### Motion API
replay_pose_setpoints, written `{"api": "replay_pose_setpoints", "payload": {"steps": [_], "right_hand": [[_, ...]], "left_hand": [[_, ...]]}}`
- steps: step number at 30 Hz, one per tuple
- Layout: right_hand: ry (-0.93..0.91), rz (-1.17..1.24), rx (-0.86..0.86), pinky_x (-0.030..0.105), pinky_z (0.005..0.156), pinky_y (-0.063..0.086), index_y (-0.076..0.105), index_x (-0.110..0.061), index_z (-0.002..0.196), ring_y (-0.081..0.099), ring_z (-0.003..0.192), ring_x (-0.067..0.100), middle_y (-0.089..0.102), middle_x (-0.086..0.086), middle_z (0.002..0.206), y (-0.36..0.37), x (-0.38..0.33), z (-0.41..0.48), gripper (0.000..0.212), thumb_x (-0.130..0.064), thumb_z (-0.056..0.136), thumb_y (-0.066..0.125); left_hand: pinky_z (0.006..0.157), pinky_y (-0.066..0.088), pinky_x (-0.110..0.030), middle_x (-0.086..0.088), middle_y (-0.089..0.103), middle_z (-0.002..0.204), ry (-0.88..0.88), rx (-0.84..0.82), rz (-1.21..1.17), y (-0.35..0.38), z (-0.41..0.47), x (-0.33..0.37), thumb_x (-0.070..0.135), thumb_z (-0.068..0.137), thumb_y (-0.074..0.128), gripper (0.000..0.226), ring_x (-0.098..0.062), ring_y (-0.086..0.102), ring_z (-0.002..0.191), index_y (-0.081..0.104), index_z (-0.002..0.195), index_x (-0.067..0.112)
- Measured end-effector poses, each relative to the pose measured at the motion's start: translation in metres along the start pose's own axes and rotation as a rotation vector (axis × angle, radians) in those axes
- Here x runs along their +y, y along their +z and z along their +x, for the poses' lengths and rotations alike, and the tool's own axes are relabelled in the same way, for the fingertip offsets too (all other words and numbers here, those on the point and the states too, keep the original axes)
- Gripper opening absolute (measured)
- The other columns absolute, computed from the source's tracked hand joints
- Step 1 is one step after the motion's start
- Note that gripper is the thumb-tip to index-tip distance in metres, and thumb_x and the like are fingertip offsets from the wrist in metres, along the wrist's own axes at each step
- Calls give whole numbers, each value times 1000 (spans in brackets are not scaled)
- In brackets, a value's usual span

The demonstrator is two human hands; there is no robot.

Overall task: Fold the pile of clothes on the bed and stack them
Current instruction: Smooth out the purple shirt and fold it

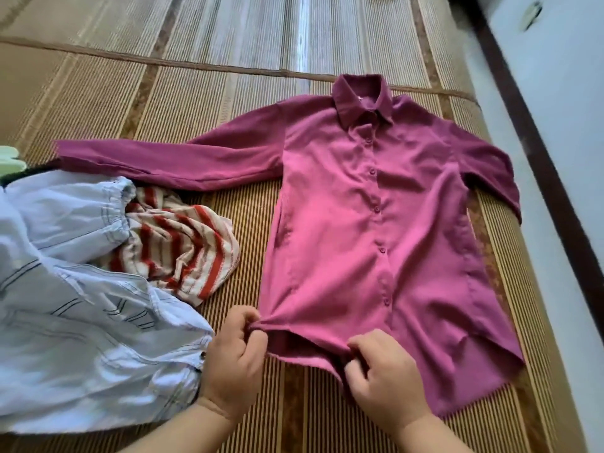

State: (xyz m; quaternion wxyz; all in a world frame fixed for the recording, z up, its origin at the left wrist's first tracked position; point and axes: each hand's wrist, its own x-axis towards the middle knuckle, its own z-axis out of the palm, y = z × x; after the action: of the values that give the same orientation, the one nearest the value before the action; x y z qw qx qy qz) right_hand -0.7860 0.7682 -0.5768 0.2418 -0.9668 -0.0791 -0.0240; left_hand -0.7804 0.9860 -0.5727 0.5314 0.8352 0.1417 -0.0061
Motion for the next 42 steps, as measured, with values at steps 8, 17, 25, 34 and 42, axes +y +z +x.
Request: {"api": "replay_pose_setpoints", "payload": {"steps": [8, 17, 25, 34, 42], "right_hand": [[-8, -98, -330, 17, 46, 45, 74, -30, 66, 62, 57, 8, 56, -12, 59, 20, -18, -20, 33, -20, 39, 90], [231, 149, -113, 20, 67, 45, 79, -25, 81, 58, 68, 3, 61, -11, 68, 2, -25, -26, 24, -13, 63, 70], [95, 25, -11, 38, 75, 53, 64, -4, 121, 60, 80, 25, 60, 4, 90, -19, -52, -19, 84, -57, 56, 63], [51, -32, 137, 32, 70, 46, 72, -1, 101, 67, 69, 29, 65, 8, 79, -13, -46, -10, 49, -20, 64, 45], [283, -196, -592, 31, 99, 41, 57, -38, 126, 53, 117, 12, 59, -12, 119, 4, 4, -46, 55, -61, 75, 55]], "left_hand": [[86, 45, -37, -4, 53, 110, -388, -184, 575, -7, -27, -58, 32, 80, 68, 32, -26, 53, 101, 52, 108, 28], [47, 49, -29, 1, 63, 68, 414, -231, 764, 13, 1, -20, 30, 51, 74, 26, -24, 62, 57, 71, 75, 22], [52, 51, -30, 3, 62, 77, 514, -235, 216, 4, -19, 50, 25, 75, 49, 14, -19, 61, 62, 49, 89, 26], [47, 45, -24, 5, 60, 71, 716, -108, 250, -24, -20, 56, 19, 78, 58, 7, -13, 55, 56, 64, 74, 19], [62, 54, -32, 8, 56, 89, 211, -405, 666, -31, -36, -57, 23, 72, 53, 39, -18, 61, 80, 58, 108, 36]]}}
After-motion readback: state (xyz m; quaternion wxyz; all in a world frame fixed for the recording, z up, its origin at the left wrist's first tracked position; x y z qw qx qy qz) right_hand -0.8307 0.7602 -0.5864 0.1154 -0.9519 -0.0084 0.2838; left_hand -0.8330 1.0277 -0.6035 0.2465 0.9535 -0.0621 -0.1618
